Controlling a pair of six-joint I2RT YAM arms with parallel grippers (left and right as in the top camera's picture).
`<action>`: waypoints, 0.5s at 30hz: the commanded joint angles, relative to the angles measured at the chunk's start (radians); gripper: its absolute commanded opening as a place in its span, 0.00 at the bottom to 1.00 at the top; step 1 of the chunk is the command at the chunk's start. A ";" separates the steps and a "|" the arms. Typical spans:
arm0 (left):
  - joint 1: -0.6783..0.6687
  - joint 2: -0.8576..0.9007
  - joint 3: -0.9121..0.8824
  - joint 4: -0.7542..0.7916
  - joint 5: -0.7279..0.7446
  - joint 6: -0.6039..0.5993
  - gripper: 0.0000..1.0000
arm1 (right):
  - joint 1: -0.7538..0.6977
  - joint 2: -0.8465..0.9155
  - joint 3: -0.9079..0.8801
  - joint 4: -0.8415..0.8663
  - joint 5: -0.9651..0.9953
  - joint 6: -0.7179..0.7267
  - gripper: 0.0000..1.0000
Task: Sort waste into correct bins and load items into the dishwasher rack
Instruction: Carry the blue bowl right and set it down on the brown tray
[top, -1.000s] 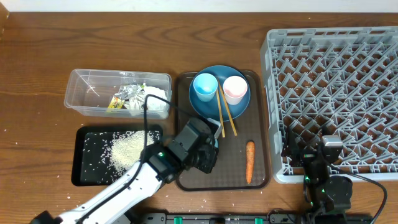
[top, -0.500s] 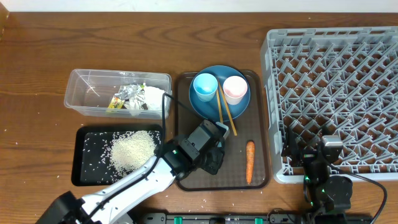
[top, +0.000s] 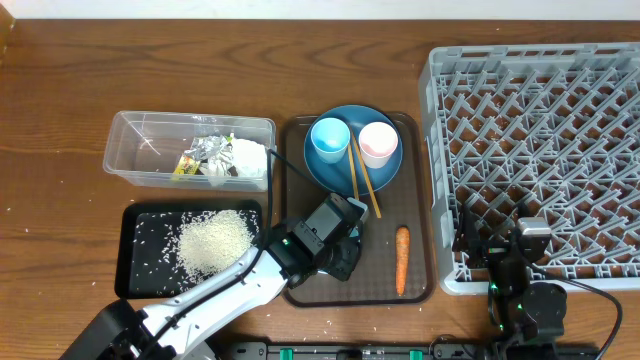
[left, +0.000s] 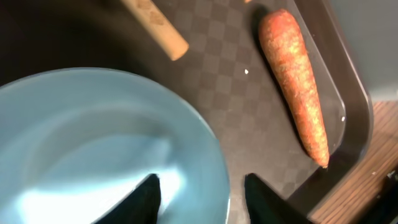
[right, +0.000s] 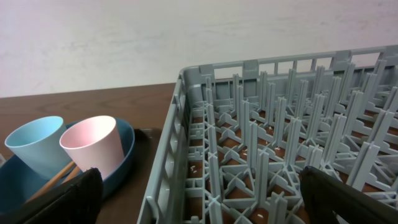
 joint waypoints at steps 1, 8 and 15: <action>-0.002 0.006 0.006 0.000 -0.010 -0.004 0.52 | 0.008 0.001 -0.001 -0.004 0.000 0.010 0.99; -0.002 0.006 0.006 -0.010 -0.010 0.004 0.71 | 0.008 0.001 -0.001 -0.004 0.000 0.010 0.99; -0.002 0.006 0.006 -0.025 -0.048 0.007 0.76 | 0.008 0.001 -0.001 -0.004 0.000 0.010 0.99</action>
